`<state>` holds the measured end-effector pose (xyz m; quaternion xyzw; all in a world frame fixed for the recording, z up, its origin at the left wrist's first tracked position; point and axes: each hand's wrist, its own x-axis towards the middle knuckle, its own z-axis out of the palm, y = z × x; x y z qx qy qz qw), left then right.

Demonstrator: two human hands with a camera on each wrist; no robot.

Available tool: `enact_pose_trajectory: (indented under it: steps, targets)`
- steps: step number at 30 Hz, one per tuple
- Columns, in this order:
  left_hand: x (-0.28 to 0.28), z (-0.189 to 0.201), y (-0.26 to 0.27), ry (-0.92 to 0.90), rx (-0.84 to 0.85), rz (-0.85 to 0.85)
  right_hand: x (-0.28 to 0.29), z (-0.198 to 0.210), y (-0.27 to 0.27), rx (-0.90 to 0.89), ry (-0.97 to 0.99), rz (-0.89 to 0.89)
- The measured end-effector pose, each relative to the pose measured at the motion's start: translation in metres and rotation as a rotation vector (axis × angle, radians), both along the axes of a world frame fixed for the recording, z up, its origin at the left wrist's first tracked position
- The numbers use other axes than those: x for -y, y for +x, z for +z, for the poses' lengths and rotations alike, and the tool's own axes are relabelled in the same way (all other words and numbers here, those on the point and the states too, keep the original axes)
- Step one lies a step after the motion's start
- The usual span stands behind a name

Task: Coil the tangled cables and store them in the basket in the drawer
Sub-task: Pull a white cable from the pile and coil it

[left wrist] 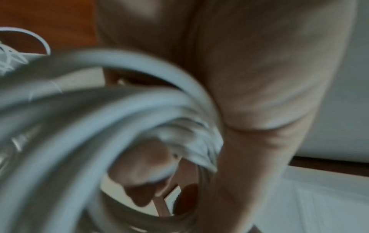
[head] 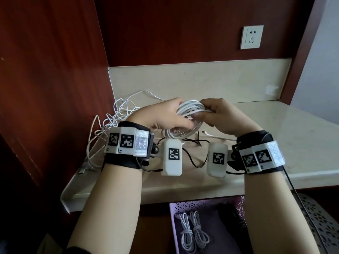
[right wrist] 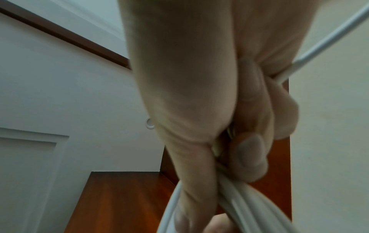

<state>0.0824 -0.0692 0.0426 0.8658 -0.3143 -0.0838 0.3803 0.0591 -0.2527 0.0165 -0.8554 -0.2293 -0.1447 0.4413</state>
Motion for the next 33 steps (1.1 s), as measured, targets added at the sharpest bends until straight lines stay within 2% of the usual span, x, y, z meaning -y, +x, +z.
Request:
enact_pose_trajectory:
  steps: [4, 9, 15, 20, 24, 27, 33]
  targets:
    - [0.004, -0.003, 0.0, -0.054, -0.105, 0.016, 0.001, 0.003, 0.001, 0.055, 0.027, 0.025]
    - [0.006, -0.009, -0.009, -0.276, -0.459, -0.111, 0.001, 0.003, -0.001, 0.059, 0.064, 0.067]
    - [0.008, -0.012, -0.009, -0.402, -0.671, -0.156, -0.002, 0.002, 0.001, 0.082, 0.134, 0.125]
    - [0.012, -0.01, -0.007, -0.363, -0.618, -0.114, 0.0, 0.001, -0.001, 0.093, 0.186, 0.122]
    - [0.01, -0.006, -0.003, -0.299, -0.533, -0.073, 0.017, 0.002, -0.004, 0.022, 0.413, 0.233]
    - [0.014, -0.011, 0.001, -0.131, -0.472, -0.061, 0.016, 0.0, 0.0, 0.074, 0.559, 0.194]
    - [0.013, -0.015, -0.002, -0.139, -0.593, -0.138, 0.014, -0.004, 0.009, 0.059, 0.686, 0.141]
